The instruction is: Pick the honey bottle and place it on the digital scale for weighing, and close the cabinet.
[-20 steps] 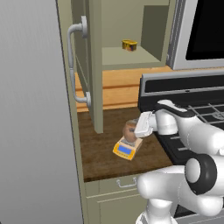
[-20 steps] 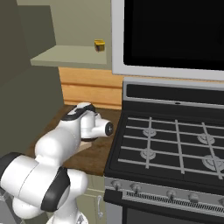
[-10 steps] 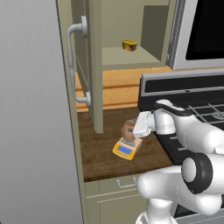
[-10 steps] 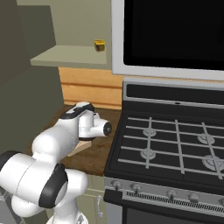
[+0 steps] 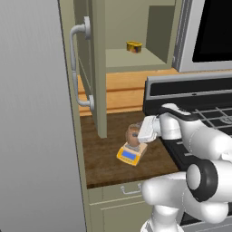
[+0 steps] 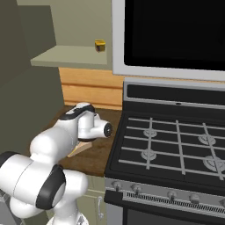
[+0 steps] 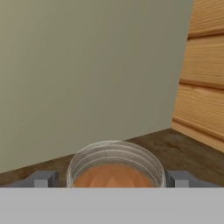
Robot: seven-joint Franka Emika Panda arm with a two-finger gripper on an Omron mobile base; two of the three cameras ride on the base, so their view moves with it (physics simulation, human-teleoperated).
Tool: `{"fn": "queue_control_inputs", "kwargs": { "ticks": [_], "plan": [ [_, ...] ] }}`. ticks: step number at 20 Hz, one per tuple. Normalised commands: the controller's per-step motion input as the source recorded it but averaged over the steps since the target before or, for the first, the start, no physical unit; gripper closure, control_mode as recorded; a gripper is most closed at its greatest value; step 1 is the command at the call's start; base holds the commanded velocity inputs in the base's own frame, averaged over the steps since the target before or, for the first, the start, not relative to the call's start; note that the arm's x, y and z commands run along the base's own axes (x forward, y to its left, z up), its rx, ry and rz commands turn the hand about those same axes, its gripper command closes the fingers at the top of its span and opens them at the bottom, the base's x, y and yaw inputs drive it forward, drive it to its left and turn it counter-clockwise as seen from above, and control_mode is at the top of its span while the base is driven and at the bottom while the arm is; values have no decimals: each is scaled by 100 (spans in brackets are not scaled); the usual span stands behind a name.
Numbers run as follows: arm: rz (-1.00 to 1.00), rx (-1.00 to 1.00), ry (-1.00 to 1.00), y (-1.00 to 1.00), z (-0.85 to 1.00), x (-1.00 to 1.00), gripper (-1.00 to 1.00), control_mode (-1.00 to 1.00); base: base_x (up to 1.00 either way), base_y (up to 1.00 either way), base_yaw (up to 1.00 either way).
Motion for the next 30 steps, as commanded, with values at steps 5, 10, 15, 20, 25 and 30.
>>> {"fn": "queue_control_inputs", "kwargs": {
  "ticks": [5,10,15,20,25,30],
  "plan": [
    [0,0,2,0,0,0,-100,-100,0,0,0],
    [0,0,-2,0,9,-9,-100,-100,0,0,0],
    [0,0,-3,0,19,-7,-100,-100,0,0,0],
    [0,0,-2,-1,19,0,-100,-100,0,0,0],
    [0,0,-11,-1,23,-8,-100,-100,0,0,0],
    [0,0,-17,0,44,-44,-100,-100,0,0,0]
  ]
}}
